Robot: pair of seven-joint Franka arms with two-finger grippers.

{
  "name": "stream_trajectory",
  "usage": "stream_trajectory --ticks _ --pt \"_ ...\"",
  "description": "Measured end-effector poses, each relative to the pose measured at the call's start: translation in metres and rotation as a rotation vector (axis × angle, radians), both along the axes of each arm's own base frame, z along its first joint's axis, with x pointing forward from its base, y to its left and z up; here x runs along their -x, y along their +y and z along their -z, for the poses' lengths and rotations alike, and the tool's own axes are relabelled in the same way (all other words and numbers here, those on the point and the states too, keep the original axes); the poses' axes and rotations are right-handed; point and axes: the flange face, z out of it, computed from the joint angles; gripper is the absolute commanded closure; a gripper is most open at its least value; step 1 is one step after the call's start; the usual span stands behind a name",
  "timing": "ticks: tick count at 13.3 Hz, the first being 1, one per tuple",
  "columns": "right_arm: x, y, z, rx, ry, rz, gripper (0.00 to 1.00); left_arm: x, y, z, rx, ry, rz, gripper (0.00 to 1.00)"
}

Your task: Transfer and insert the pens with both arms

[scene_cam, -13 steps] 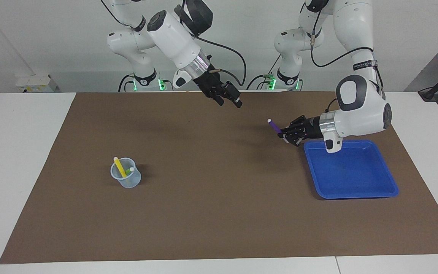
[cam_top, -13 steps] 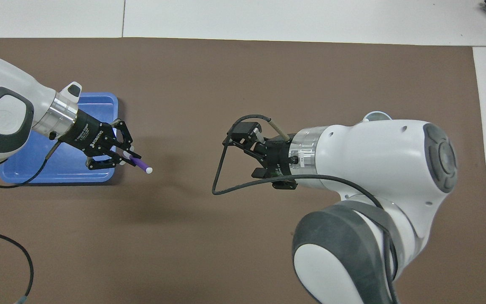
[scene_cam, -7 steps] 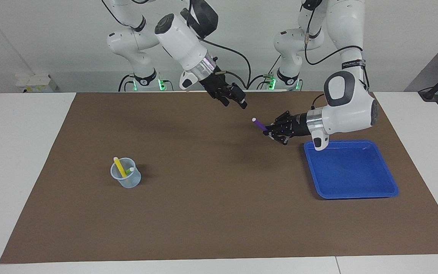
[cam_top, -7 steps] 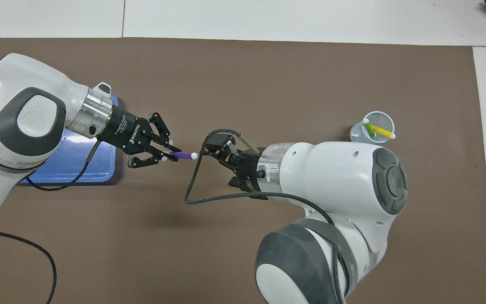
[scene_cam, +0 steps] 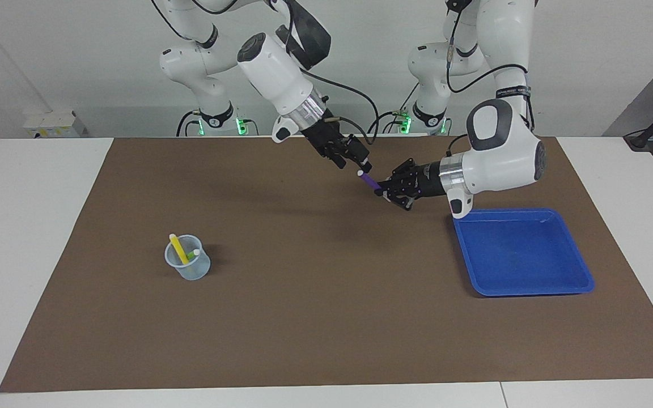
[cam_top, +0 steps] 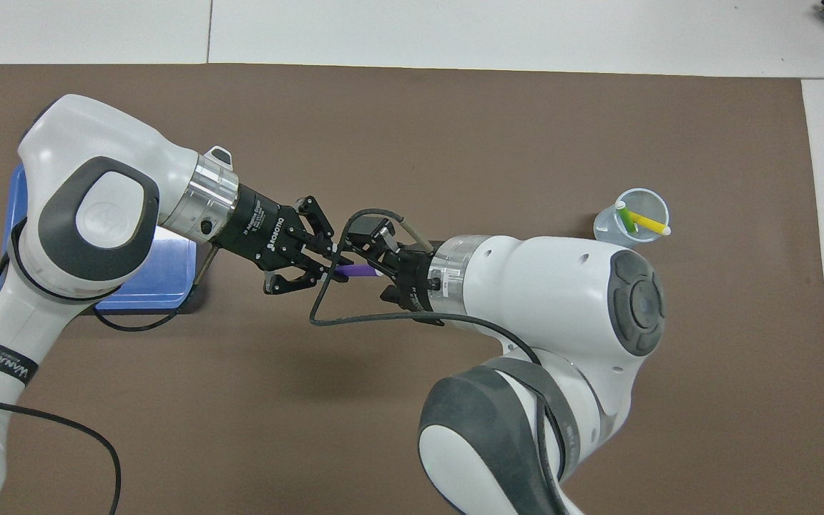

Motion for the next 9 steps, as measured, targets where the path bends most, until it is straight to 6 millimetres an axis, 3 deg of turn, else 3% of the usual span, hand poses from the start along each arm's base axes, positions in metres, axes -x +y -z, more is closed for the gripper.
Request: stream_trajectory --ticks 2,7,9 --pt "0.0008 0.0014 0.0006 0.0 0.001 -0.003 0.18 0.0034 -0.011 -0.0028 -0.005 0.002 -0.007 1.0" --pt "-0.0025 -0.0034 0.0017 0.003 0.005 0.004 0.19 -0.0008 -0.0026 -0.0043 0.003 0.005 -0.032 1.0" --pt "-0.0053 -0.0076 0.0018 0.004 0.002 0.006 0.34 -0.0014 -0.0013 -0.0043 0.003 0.005 -0.034 1.0"
